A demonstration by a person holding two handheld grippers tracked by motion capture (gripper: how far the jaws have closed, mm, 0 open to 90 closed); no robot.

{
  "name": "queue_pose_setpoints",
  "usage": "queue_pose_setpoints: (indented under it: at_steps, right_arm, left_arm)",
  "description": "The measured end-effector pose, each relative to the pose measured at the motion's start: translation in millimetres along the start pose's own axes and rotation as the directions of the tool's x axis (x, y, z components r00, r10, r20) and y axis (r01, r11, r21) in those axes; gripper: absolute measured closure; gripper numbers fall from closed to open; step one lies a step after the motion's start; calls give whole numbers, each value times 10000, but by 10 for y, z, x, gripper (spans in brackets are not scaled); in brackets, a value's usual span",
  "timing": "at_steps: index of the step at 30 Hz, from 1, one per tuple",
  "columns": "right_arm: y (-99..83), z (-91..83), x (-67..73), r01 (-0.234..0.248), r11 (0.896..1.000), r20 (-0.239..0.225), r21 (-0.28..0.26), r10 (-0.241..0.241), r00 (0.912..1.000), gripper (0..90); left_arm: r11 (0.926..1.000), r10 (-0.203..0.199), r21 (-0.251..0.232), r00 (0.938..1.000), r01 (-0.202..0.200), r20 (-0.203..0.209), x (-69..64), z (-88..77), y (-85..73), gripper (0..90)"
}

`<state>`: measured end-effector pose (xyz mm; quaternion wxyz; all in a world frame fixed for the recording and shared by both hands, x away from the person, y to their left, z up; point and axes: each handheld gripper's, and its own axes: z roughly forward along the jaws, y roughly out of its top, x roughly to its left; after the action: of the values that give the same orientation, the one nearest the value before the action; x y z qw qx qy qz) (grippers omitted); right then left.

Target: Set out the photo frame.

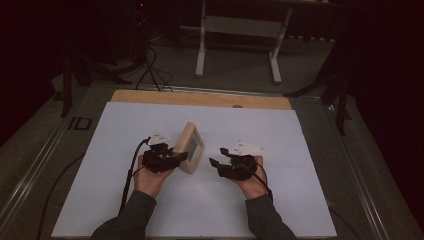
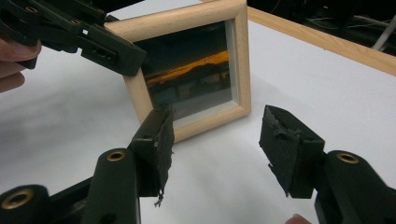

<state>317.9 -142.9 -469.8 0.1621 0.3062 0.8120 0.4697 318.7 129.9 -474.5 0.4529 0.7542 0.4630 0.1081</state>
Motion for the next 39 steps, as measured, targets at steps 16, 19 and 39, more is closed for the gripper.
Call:
queue_pose_setpoints:
  at_steps: [16,19,39]
  right_arm:
    - [8,-15,0,12,10000,-23,-52,-12,10000,433]
    - [8,-18,-3,-7,10000,-1,-69,7,10000,433]
    - [37,-29,-37,-82,9999,285,-103,85,9996,455]
  left_arm:
    - [9994,320,114,9995,-319,-60,-20,-21,12,607]
    - [9991,406,139,9991,-405,-91,-27,-24,13,607]
    - [9906,1359,195,9907,-1357,-102,-85,-47,-12,609]
